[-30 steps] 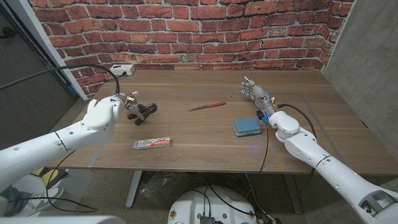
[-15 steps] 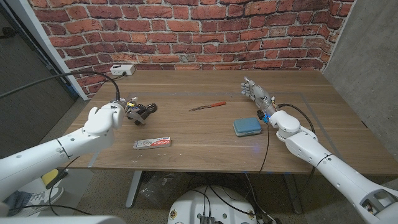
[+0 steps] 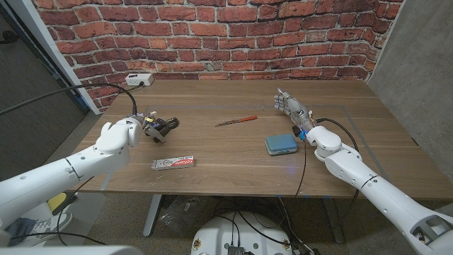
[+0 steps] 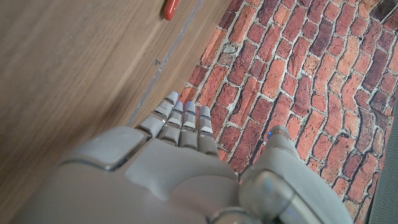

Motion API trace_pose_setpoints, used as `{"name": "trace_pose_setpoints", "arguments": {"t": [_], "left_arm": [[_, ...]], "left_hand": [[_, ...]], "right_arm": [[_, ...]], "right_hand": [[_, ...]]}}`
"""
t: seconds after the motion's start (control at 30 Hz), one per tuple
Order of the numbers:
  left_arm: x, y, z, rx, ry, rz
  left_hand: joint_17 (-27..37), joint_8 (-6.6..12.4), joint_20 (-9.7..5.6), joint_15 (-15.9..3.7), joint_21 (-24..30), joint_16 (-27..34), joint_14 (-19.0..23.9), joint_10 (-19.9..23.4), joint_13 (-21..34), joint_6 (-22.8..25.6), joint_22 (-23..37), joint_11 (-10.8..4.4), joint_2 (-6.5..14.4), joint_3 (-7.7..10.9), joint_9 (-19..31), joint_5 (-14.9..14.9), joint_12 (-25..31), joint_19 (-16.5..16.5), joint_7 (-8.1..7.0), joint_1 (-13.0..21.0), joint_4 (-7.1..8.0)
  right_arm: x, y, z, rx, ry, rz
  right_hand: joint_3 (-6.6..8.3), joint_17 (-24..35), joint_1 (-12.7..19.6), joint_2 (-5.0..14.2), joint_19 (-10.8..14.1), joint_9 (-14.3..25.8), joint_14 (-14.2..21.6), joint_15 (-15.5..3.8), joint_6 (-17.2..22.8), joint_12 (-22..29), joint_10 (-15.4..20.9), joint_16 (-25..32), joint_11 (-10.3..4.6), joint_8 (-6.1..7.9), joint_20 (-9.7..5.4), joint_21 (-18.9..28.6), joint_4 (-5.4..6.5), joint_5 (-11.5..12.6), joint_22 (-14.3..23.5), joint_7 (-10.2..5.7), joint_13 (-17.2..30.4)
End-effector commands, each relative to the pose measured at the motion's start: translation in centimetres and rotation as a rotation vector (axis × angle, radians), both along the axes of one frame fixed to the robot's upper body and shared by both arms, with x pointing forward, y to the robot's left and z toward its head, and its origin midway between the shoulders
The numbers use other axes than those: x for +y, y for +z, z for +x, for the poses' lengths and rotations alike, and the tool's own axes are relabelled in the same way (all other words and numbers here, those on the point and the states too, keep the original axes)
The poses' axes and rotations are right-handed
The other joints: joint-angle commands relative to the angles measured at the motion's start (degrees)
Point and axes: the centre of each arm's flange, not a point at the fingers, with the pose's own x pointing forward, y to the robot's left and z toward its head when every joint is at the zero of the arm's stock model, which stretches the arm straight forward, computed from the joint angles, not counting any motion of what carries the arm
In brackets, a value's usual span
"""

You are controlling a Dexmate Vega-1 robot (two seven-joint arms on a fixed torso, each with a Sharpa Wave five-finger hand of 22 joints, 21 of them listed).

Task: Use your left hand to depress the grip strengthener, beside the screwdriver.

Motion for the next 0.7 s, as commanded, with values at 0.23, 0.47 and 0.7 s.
{"name": "trace_pose_setpoints", "arguments": {"t": [0.23, 0.47, 0.7], "left_arm": [[0.8, -1.0, 0.6, 0.000, -0.024, -0.034], [1.4, -1.6, 1.0, -0.021, -0.028, -0.073], [1.4, -1.8, 1.9, -0.008, -0.048, -0.097]], "left_hand": [[0.0, -0.16, -2.03, -3.51, -0.5, -0.3, -0.5, -0.3, 0.0, 0.0, -0.1, 0.40, -0.4, -0.39, 0.1, -0.2, -0.4, 0.0, 0.03, 0.3, 0.18], [0.0, -0.12, -1.89, -3.59, -0.4, -0.1, 0.2, 0.1, 0.0, 0.4, -0.1, -0.05, -0.1, -0.36, 0.1, -0.2, -0.3, 0.9, 0.01, 0.6, 0.18], [-0.1, 0.06, -1.60, -3.75, -0.4, 0.2, 1.1, 1.1, 0.0, 1.3, -0.1, 0.06, 0.6, 0.00, 0.1, -0.3, -0.1, 1.6, 0.10, 1.5, 0.05]], "right_arm": [[0.2, -0.2, -0.3, 0.010, -0.008, -0.006], [0.6, 0.2, -0.5, 0.013, -0.009, -0.029], [0.7, 0.3, -0.7, 0.020, -0.013, -0.038]], "right_hand": [[-0.03, 0.2, 0.5, 0.07, 0.6, 0.2, 0.6, -0.12, -0.4, -0.4, 0.6, 0.0, -0.09, -0.37, -0.05, -0.1, -0.02, 0.1, 0.1, 0.11, 0.2], [-0.04, 0.2, 0.5, 0.08, 0.6, 0.2, 0.5, -0.10, -0.4, -0.4, 0.7, 0.0, 0.01, -0.37, -0.09, -0.1, -0.02, 0.1, 0.1, 0.11, 0.2], [-0.06, 0.2, 0.5, 0.08, 0.6, 0.2, 0.5, -0.14, -0.4, -0.4, 0.7, 0.0, 0.03, -0.39, -0.05, -0.1, -0.01, 0.1, 0.1, 0.12, 0.2]]}}
